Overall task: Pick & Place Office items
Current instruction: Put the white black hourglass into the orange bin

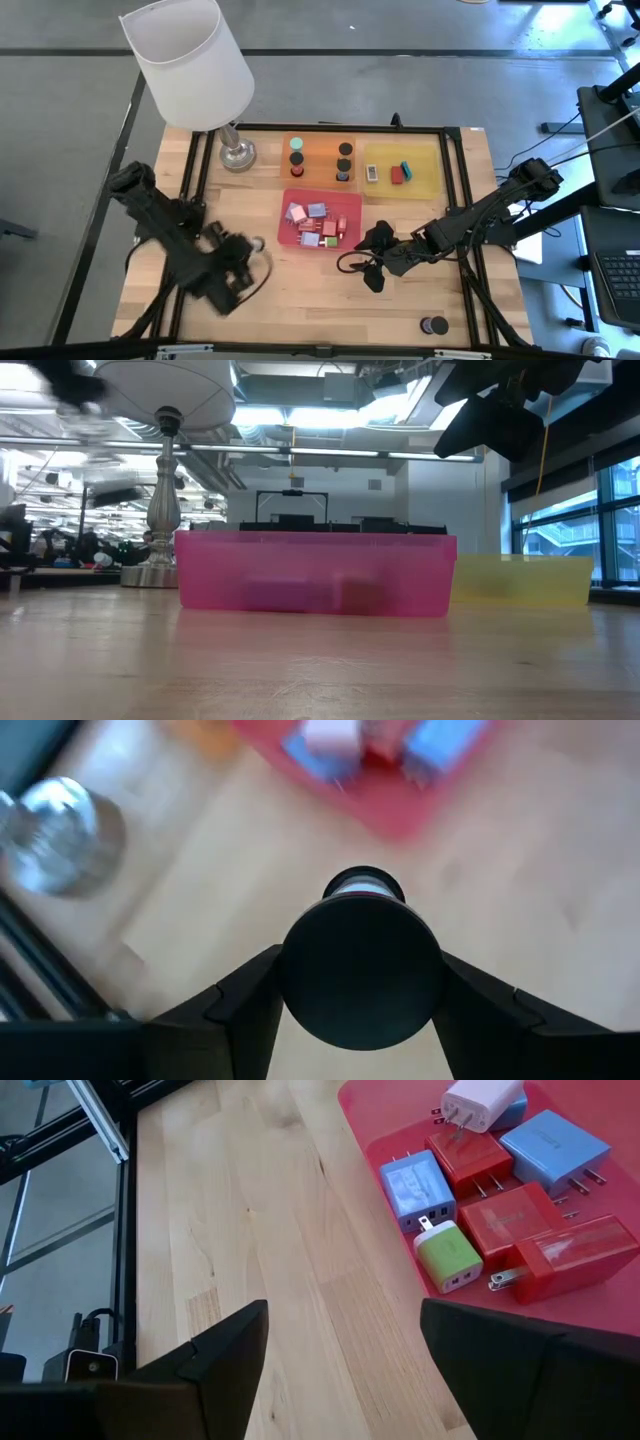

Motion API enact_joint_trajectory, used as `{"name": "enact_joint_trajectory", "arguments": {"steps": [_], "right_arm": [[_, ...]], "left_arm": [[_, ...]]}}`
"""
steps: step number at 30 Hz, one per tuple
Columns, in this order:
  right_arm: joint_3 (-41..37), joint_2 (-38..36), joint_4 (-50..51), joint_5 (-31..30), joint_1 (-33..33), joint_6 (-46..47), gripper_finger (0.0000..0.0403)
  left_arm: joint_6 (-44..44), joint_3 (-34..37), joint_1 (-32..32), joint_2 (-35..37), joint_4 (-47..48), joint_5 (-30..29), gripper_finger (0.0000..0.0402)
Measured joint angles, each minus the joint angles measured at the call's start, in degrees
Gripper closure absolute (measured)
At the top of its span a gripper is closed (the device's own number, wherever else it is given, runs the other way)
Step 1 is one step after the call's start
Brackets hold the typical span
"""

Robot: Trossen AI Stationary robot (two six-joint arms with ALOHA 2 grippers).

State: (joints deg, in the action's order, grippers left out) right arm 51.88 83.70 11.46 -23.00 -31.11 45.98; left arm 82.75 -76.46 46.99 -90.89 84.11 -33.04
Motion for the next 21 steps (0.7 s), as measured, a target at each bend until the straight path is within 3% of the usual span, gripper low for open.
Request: {"name": "enact_joint_trajectory", "arguments": {"steps": [9,15,21], "right_arm": [[0.00,0.00,0.00,-0.02,0.00,0.00,0.0138],[0.00,0.00,0.00,-0.02,0.02,0.01,0.0138],[0.00,0.00,0.00,-0.02,0.02,0.01,0.0138]], "left_arm": [[-26.43,-5.63,-24.04,0.02,-6.11,-5.72,0.0185],[-41.29,-6.28,-37.91,0.04,-22.50,-5.72,0.0185],[-51.33,-6.37,-48.20,-2.12,-38.87,-1.49,0.0185]]}}
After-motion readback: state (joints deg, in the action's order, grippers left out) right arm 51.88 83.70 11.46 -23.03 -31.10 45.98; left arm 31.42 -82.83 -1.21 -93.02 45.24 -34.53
